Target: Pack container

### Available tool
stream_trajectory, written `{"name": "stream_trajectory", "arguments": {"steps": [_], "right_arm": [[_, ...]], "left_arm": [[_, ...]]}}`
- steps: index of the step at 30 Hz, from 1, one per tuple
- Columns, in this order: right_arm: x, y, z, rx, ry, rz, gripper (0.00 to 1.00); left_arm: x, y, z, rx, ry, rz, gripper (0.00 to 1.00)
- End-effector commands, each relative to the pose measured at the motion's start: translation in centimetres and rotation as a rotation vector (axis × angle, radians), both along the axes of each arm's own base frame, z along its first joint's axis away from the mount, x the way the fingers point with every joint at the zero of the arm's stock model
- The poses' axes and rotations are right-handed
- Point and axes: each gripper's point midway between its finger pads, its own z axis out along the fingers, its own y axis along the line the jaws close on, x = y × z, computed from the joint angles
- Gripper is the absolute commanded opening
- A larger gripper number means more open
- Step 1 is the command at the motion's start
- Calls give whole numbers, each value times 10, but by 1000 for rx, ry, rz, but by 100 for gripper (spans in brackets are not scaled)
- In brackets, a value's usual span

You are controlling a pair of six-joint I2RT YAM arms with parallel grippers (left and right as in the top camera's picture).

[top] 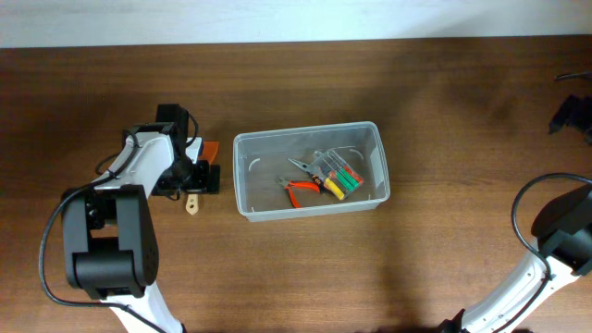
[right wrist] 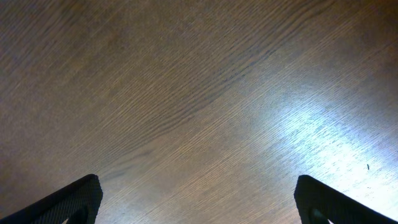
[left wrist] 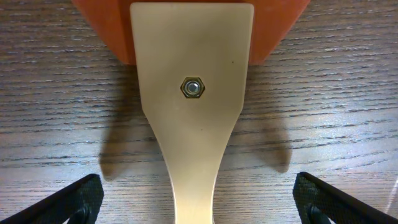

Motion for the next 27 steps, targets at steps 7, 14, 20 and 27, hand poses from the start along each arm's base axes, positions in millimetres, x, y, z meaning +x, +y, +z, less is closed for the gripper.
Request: {"name": "stream_trajectory", "arguments": {"steps": [7,14,20,27], "right_arm": [[1,3,8,-6,-18,1,99],[1,3,8,-6,-18,1,99],[1,3,8,-6,-18,1,99],[1,3,8,-6,-18,1,99]], "left_arm": [[-4,1,-5,7,16,-9,99],[-19,1,-15,8,57,-9,99],[-22,1,-17,10,65,-9,99],[-19,1,-17,6,53,-8,100]]}}
